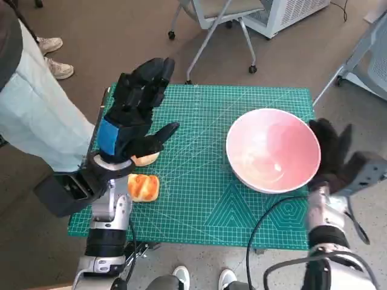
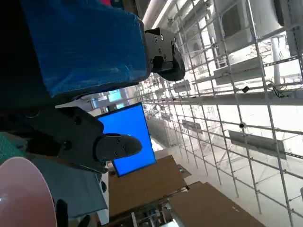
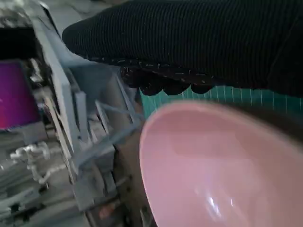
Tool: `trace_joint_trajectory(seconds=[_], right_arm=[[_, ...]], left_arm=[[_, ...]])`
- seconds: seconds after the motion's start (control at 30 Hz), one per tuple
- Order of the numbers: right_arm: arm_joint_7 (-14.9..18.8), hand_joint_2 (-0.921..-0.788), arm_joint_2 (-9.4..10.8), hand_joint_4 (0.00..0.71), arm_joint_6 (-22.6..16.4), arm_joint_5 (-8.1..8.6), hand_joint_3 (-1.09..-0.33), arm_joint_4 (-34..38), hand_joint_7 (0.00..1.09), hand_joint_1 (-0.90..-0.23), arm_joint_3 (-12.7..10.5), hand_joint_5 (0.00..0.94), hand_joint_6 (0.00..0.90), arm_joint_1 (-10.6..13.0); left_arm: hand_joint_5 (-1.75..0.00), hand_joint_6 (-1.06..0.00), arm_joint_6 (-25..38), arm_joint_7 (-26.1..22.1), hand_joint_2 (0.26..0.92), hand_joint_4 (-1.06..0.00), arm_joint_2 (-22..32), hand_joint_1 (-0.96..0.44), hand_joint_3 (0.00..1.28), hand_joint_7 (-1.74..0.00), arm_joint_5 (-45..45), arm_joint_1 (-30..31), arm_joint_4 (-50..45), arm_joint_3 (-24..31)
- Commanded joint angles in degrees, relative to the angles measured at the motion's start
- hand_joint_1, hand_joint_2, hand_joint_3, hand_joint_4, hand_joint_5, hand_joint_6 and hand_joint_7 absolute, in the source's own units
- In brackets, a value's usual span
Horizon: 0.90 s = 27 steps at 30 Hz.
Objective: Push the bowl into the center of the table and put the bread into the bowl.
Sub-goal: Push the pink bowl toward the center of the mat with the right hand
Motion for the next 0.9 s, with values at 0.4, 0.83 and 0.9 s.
trace_joint_trajectory(seconds=[0.4,0.83,0.9], right_arm=[[1.7,-0.921,4.2,0.138,2.5,-2.00,-0.874,1.5,0.19,-0.640,1.6,0.005,0.210,-3.1],[2.6,-0.921,7.3,0.153,4.9,-1.56,-0.870,1.9,0.17,-0.613,0.8,0.007,0.221,-5.6],[2.7,-0.921,8.0,0.153,5.0,-1.56,-0.870,2.0,0.17,-0.607,0.7,0.006,0.220,-5.9]], left_arm=[[-0.04,0.00,1.0,1.5,0.882,-0.16,1.5,-0.19,0.39,-0.65,-0.3,3.5,-4.1,0.8],[-0.04,0.00,2.3,3.8,0.894,-0.16,1.6,-0.20,0.37,-0.67,0.2,6.0,-7.9,0.8],[-0.04,0.00,2.3,4.0,0.895,-0.16,1.8,-0.20,0.37,-0.67,0.2,6.4,-8.2,0.9]])
